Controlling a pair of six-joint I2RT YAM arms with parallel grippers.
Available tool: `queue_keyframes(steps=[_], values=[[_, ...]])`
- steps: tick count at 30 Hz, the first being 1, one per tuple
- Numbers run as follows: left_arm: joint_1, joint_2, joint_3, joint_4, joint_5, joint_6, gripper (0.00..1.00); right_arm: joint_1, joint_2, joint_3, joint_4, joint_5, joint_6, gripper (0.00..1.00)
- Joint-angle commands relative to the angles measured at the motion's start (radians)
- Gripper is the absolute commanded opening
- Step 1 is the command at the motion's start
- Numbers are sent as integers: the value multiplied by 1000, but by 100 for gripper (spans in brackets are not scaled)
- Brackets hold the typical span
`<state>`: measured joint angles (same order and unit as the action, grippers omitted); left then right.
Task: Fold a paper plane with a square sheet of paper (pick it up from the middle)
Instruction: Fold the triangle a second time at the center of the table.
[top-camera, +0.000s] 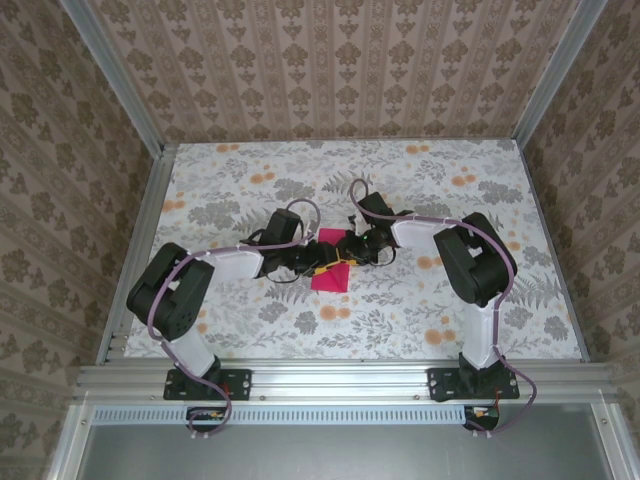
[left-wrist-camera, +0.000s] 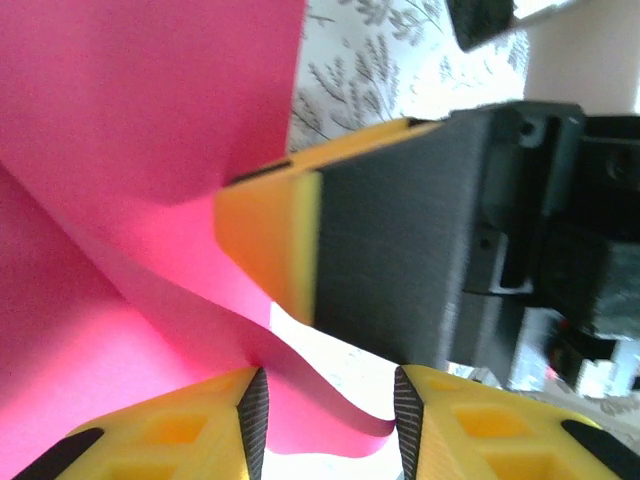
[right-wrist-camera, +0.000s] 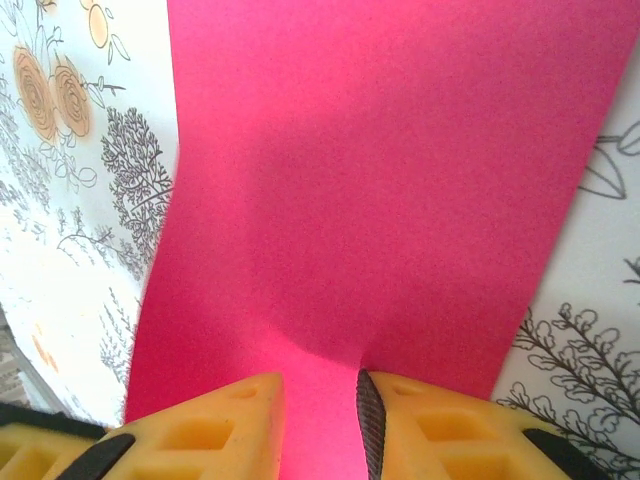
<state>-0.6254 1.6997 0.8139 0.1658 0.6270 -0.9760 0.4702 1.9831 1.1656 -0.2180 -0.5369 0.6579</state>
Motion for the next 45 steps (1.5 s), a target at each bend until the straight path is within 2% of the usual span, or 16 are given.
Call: queue_keyframes(steps=[1,5,17,20,24,35,39,45], values=[[12,18,-17,8,-40,-10,40,-11,1,-40,-52,-10,19,28],[13,14,-29,13,-43,-10,39,-27,-15,-48,-41,-21,25,28],[15,29,-12,18,-43,-15,47,-67,-162,-136,18,-52,-8,35],[14,38,-6,25,-32,-21,48,-68,-155,-132,0,-34,-23,33],[13,44,0,31,-24,-27,48,-67,-118,-113,-4,-40,-21,26],[3,78,42,30,-10,-42,52,-64,-73,-112,-9,-50,-46,26],[0,84,54,29,-10,-44,50,-64,-68,-117,-4,-54,-48,25],[-2,92,57,24,-12,-41,43,-70,-120,-142,24,-58,-48,26]])
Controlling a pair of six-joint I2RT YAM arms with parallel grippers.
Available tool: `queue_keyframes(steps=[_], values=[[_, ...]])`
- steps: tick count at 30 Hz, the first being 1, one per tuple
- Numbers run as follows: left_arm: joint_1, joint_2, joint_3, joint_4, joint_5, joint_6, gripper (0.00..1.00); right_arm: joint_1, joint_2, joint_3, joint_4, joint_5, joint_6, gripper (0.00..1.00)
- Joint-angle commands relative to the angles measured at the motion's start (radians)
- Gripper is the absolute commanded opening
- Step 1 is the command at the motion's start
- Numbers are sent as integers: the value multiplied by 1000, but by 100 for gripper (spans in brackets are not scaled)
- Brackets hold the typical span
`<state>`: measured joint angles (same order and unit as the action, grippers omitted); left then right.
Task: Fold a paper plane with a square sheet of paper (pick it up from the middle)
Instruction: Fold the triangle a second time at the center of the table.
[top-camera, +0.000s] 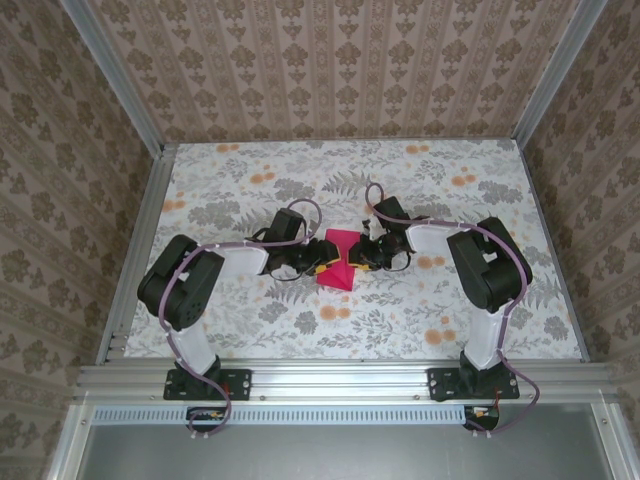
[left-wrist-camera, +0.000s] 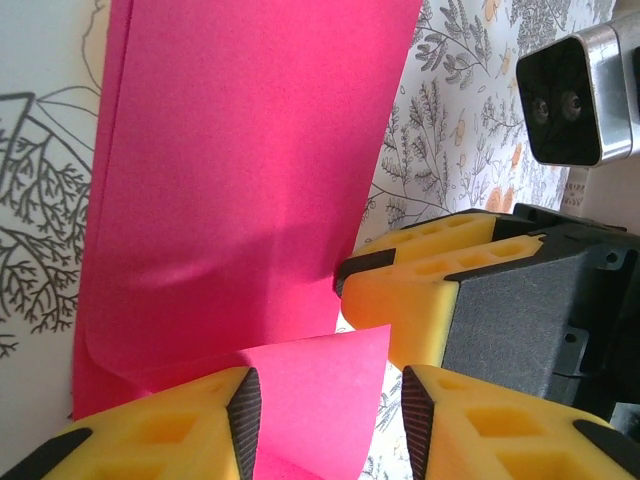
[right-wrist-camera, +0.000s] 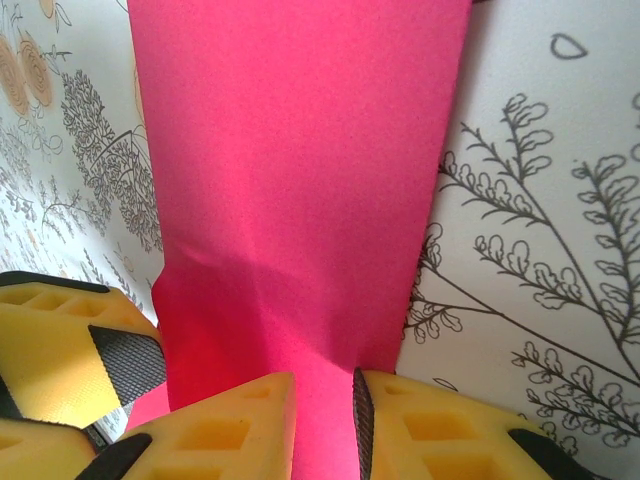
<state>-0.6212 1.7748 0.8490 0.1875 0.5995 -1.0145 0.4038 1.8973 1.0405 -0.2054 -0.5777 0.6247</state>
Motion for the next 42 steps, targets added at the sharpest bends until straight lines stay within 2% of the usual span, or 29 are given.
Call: queue_keyframes(steps=[1,11,19,28,34,38,42], values=[[-6,18,21,-1,14,-2,41,-5,-46,-22,15,-19,-17,26],[-8,18,16,-16,16,10,36,-16,-139,-93,88,-54,-12,34],[-9,18,15,-23,19,17,33,0,-86,-71,115,-123,-2,37],[-11,19,17,-22,22,17,30,7,-49,-49,102,-144,-11,31],[-12,21,19,-22,25,17,30,9,-37,-48,120,-159,1,22],[-14,17,22,-20,27,16,30,9,-41,-49,92,-115,-12,12],[-15,15,26,-9,37,14,31,10,-53,-55,58,-54,-44,10]])
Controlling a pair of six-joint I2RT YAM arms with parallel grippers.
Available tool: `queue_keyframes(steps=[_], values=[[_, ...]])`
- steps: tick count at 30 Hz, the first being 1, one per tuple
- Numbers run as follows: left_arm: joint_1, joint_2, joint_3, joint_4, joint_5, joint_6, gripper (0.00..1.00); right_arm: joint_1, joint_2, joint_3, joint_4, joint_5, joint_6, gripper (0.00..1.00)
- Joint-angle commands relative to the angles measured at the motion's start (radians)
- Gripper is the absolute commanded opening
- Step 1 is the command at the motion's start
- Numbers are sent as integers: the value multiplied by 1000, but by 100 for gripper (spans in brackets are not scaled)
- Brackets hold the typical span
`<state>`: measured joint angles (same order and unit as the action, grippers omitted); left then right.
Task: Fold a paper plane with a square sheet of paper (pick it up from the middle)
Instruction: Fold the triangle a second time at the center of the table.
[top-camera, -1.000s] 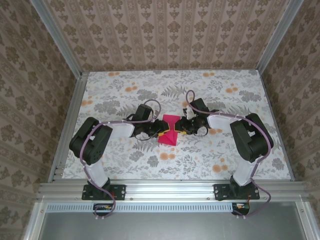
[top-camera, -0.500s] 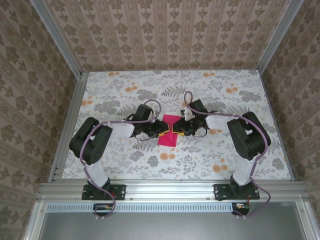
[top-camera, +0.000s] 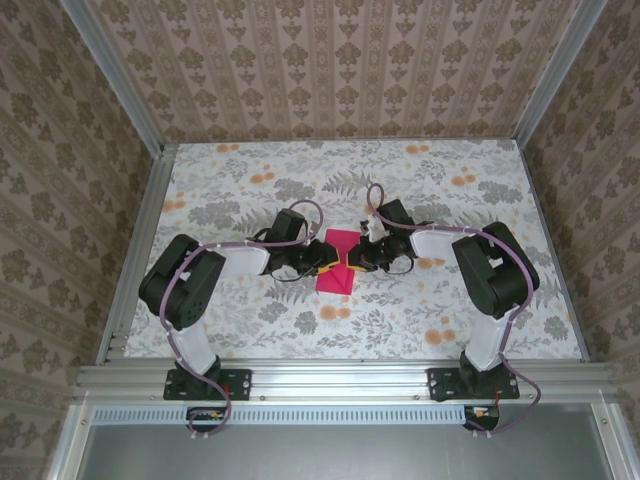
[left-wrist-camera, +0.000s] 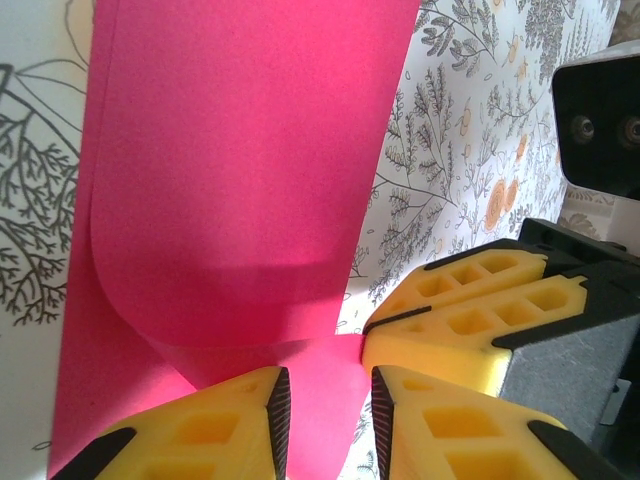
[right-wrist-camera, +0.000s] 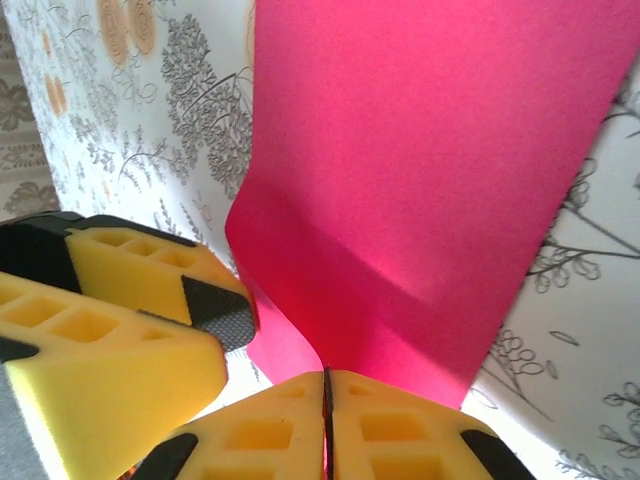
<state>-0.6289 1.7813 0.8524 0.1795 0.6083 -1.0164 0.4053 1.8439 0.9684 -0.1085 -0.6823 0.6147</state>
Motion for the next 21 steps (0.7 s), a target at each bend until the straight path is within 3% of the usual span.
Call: queue_keyframes(steps=[1,21], values=[[-9,6,24,3,28,17,32,8,-1,17,-45,62,-40,10],[-31,47,90,-13,74,32,35,7,25,43,-78,123,-71,11]])
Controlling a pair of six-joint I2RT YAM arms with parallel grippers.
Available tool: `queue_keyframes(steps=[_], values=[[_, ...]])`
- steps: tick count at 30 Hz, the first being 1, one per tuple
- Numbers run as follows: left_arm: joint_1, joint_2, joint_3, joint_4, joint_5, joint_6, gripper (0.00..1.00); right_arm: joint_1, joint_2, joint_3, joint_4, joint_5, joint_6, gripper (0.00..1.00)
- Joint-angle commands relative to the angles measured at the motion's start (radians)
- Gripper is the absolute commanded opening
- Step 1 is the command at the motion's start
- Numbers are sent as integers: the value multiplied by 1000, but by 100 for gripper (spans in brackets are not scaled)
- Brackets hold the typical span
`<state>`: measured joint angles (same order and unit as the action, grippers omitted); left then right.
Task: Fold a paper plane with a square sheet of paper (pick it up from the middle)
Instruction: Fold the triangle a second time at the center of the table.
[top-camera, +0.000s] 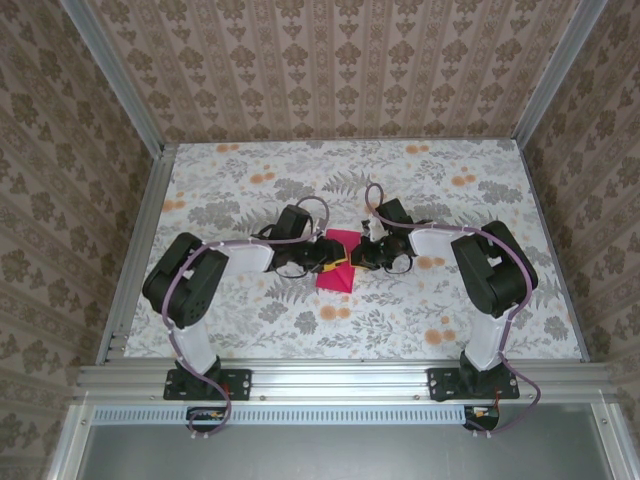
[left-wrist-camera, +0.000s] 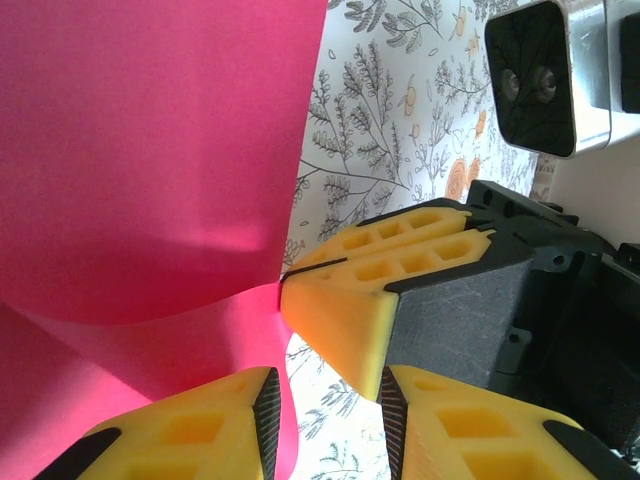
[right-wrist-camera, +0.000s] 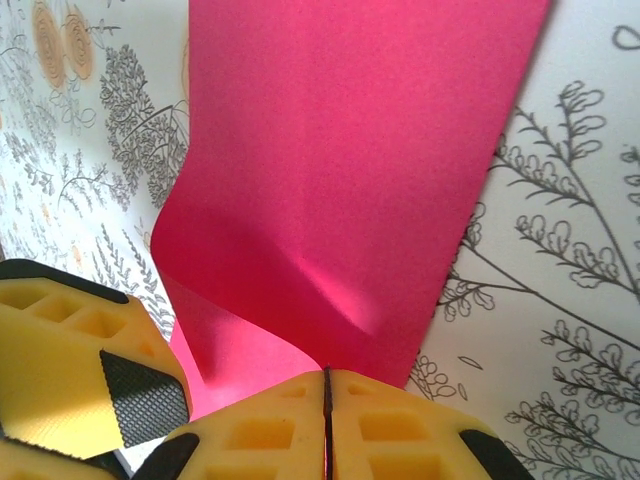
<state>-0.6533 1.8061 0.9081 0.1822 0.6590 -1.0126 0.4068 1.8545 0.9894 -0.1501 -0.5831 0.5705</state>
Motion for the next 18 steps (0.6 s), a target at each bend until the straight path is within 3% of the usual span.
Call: queue_keyframes(steps=[1,18], values=[[-6,27,39,-21,22,29,35,6,13,23,-38,25,-27,11],[-11,62,53,-44,12,31,35,6,25,26,-53,59,-37,12]])
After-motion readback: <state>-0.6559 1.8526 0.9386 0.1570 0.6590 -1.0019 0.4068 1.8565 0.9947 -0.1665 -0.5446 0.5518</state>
